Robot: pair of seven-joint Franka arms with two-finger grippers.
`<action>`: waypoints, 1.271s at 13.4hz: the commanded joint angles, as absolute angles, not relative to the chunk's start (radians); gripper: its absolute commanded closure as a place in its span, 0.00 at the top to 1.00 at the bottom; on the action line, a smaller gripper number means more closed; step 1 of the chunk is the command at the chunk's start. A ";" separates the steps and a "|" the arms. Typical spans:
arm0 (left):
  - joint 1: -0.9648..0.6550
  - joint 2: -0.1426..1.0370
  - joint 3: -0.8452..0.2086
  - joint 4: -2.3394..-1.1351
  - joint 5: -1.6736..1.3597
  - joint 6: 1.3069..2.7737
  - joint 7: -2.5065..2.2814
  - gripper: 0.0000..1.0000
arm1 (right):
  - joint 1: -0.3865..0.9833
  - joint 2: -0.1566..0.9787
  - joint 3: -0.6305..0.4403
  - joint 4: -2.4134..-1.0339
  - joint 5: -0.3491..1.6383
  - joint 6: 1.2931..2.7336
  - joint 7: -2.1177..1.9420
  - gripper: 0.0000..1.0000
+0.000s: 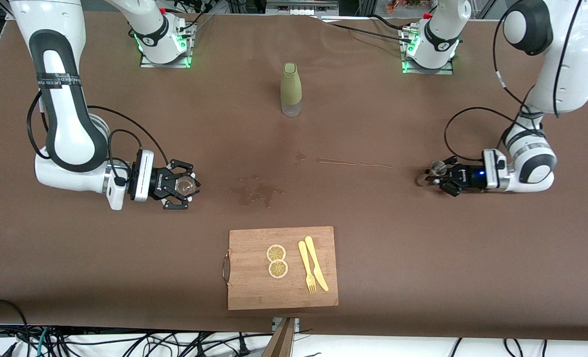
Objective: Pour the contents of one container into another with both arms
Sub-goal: 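Carry the jigger with the left gripper toward the beaker held by the right gripper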
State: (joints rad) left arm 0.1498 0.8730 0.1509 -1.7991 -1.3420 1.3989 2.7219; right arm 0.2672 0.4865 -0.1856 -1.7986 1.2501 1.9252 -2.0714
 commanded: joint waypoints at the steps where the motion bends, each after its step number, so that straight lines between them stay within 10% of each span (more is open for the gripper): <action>1: 0.014 0.831 0.158 -1.821 -1.423 1.477 2.722 0.00 | 0.279 0.472 -0.189 -1.812 1.262 1.927 -2.046 0.20; 17: -0.426 0.854 -0.061 -1.718 -2.005 2.000 2.557 0.00 | 0.587 0.445 -0.276 -1.809 1.201 2.032 -1.796 0.20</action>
